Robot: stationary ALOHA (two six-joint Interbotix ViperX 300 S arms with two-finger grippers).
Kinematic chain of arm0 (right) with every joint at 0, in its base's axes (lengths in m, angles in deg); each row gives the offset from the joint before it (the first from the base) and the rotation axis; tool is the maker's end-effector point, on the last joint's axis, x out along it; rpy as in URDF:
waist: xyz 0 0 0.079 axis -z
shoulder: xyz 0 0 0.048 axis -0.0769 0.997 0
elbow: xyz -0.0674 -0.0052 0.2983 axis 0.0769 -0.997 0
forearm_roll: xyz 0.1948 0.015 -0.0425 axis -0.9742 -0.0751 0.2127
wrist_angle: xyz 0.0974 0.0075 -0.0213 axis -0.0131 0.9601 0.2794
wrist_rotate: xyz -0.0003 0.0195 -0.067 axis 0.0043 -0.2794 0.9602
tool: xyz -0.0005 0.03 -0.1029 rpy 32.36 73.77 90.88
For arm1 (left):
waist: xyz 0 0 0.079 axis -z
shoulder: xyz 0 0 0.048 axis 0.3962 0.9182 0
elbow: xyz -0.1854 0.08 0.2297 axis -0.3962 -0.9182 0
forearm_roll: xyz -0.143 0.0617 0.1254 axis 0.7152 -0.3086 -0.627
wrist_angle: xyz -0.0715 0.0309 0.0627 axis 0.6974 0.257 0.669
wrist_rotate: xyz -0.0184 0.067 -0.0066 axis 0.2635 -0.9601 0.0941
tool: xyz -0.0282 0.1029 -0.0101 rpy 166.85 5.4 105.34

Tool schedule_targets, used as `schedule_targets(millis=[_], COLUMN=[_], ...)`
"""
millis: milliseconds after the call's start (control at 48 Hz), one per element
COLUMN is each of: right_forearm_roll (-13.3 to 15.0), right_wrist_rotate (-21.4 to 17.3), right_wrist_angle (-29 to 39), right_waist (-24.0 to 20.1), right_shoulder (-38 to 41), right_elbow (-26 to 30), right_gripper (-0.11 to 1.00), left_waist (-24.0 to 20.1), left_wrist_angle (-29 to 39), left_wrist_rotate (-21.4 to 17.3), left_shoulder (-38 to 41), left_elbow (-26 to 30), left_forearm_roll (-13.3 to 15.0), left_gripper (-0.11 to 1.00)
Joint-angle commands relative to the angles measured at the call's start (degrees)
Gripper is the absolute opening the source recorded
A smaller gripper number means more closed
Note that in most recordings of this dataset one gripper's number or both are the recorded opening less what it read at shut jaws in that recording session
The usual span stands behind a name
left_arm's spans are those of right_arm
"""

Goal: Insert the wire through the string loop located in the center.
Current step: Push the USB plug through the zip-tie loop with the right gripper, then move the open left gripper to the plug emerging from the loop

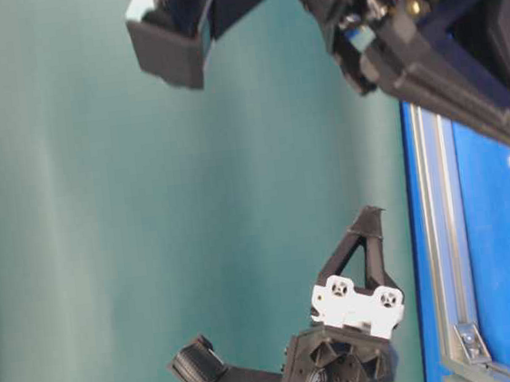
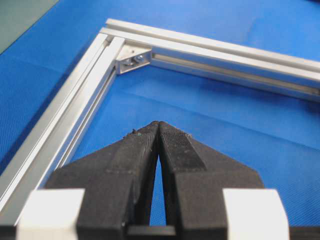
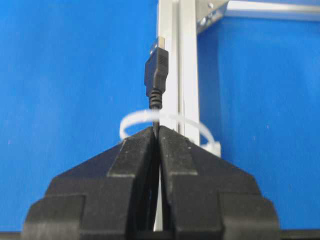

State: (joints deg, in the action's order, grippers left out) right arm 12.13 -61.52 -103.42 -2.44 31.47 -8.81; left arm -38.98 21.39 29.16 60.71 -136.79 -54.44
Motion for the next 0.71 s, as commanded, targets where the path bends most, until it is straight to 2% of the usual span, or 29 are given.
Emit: schedule_targets(millis=[0, 375, 687], right_forearm_roll=[0.00, 0.09, 0.09], right_wrist_rotate=[0.09, 0.09, 0.09], right_wrist_angle=[-0.18, -0.09, -0.09], right_waist=[-0.09, -0.18, -0.18], right_shoulder=[-0.18, -0.09, -0.09], right_elbow=[1.67, 1.41, 1.41], right_gripper=[-0.02, -0.02, -0.02], left_waist=[0.09, 1.67, 9.32], left_wrist_angle=[-0.26, -0.26, -0.35], left_wrist_rotate=[0.00, 0.00, 0.70], left_shoulder=[-1.67, -1.85, -2.46], left_elbow=[0.35, -0.09, -2.37], left_forearm_roll=[-0.18, -0.18, -0.18], left_gripper=[0.00, 0.00, 0.00])
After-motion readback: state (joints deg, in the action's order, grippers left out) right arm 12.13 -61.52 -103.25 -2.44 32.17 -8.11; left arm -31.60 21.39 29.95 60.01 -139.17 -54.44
